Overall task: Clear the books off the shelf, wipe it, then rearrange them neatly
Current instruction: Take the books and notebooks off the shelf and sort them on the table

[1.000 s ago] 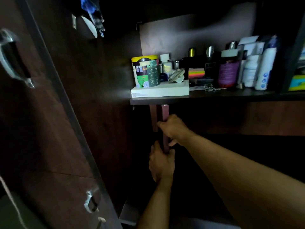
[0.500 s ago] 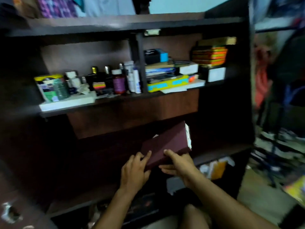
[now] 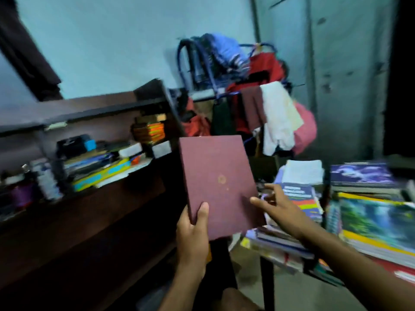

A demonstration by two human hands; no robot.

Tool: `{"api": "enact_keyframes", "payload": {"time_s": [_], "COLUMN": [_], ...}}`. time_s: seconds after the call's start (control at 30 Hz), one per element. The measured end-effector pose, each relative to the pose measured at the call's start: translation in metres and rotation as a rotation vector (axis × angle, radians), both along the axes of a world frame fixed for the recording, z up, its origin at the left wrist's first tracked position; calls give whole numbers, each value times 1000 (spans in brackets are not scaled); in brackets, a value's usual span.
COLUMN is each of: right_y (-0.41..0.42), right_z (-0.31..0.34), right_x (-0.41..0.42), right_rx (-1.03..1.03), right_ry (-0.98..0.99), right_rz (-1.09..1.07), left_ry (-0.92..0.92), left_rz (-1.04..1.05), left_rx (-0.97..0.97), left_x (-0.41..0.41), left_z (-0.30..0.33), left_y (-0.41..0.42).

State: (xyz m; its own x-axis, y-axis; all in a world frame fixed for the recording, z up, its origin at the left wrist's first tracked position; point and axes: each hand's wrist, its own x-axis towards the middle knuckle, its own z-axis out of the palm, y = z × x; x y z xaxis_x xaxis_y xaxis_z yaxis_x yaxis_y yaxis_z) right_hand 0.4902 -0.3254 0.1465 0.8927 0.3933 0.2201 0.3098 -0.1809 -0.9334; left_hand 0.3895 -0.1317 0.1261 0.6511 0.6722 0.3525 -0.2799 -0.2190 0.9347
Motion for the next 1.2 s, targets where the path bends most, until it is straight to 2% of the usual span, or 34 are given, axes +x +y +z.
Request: {"api": "enact_keyframes", "payload": {"time_s": [0.07, 0.13, 0.27, 0.4, 0.47, 0.63, 0.73, 0.8, 1.0, 1.2], "right_y": [-39, -76, -141, -216, -253, -333, -373, -392, -414, -429], "right_z": [6, 13, 18, 20, 18, -2, -19, -30, -43, -51], "right_x": [4, 1, 15, 34, 46, 86, 113, 132, 183, 223], "right_rx": [169, 370, 475, 454, 445, 474, 442, 438, 288, -39], "right_ry": [232, 323, 235, 195, 185, 245, 282, 301, 334, 330], "right_rz": [71, 61, -222, -361, -456, -679, -806, -867, -961, -1033], "left_ry": [-10, 26, 160, 242, 263, 382, 475, 518, 531, 527], "left_rz": [-209, -351, -575, -736, -745, -864, -767, -701, -765, -754], "left_rx": [-150, -170, -128, 13, 185, 971, 1505, 1663, 1662, 1641], "left_x": [20, 42, 81, 111, 123, 134, 132, 135, 151, 152], "left_z": [21, 33, 36, 28, 19, -1, -11, -12, -7, -14], "left_y": [-33, -73, -138, -178, -194, -241, -267, -273, -272, -270]}}
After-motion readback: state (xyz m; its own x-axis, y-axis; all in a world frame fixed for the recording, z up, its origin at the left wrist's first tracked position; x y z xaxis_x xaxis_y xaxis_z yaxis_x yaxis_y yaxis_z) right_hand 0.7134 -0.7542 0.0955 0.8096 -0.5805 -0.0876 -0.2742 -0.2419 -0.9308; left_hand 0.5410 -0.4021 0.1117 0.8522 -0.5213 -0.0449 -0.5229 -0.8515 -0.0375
